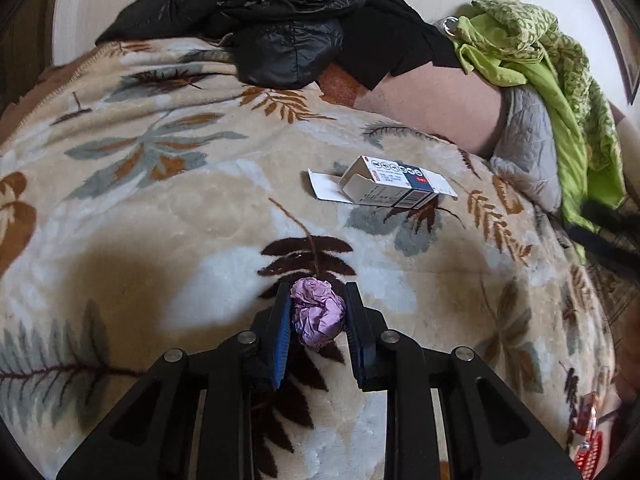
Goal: Collect trash
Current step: 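Grasp the crumpled purple wrapper with the left tool while the right tool grasps the white medicine box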
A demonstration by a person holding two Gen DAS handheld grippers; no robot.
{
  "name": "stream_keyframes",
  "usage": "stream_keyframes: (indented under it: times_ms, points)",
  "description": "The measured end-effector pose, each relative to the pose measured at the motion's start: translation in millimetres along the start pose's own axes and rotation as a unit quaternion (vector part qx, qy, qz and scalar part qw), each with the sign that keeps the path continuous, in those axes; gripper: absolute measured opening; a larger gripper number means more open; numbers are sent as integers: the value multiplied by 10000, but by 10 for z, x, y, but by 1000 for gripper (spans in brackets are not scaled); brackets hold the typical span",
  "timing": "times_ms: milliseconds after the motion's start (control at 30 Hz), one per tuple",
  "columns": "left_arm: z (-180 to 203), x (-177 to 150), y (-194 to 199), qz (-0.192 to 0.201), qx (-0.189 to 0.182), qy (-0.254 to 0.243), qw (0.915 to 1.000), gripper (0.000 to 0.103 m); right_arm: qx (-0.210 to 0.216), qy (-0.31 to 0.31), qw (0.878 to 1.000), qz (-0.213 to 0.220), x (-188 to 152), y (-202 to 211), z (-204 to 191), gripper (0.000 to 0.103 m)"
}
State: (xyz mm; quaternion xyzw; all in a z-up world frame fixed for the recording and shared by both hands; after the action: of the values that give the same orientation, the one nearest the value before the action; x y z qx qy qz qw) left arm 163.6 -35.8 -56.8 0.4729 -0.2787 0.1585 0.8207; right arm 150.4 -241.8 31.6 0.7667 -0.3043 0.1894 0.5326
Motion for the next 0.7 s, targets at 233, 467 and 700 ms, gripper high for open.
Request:
stream_keyframes:
  times_ms: [233,467,700]
  points:
    - [-45,2,-3,24,-256,248,9994,24,150,403,9978,-495,350,-1216,-417,63]
    - [-116,-5,6,33,-333,431,9985,24,826,-76,9884,-1273,19,-1447,-426,63]
    - [-137,17,68,133,-224,424,9988,24,1115,889,9810,-1317,-401,-1090,-818,69]
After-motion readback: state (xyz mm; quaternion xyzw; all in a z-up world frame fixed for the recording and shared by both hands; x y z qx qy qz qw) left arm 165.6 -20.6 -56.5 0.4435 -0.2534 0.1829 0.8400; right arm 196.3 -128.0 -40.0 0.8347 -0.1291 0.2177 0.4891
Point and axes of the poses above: each gripper's, at about its wrist camera, not at the fingertips, and y roughly against the way its jaws point, z to its right, x to its top, the point moved 10 cm from there along -y, roughly the way its jaws point, and after that the axes turned 7 degrees about -x, right-handed, at the moved point
